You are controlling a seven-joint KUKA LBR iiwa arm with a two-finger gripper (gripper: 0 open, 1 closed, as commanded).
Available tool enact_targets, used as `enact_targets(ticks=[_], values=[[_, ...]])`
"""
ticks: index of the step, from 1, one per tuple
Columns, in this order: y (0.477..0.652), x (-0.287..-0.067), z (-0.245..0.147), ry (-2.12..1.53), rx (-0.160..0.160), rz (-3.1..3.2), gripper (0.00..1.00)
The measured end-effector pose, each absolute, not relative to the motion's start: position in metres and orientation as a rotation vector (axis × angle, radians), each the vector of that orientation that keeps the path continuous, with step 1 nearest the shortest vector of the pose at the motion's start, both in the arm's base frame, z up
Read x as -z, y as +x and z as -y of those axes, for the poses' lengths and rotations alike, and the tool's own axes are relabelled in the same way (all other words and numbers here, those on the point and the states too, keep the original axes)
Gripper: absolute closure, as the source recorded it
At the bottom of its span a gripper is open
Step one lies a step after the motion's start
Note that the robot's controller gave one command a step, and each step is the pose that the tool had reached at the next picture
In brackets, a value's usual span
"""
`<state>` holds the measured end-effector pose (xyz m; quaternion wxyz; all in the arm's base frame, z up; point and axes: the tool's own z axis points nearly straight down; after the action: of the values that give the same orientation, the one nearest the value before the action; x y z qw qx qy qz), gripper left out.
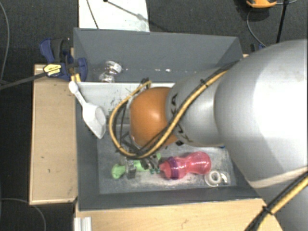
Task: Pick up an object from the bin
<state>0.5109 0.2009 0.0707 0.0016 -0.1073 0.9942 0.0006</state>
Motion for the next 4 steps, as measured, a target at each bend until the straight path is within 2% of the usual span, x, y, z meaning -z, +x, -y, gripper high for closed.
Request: enact_targets(ticks=[2,4], values=[[0.51,-0.072,-0.201,-0.336,-0.002,-3.121,1.0],[0.509,-0.095,-0.201,-0.334,0.0,-3.126,1.0]])
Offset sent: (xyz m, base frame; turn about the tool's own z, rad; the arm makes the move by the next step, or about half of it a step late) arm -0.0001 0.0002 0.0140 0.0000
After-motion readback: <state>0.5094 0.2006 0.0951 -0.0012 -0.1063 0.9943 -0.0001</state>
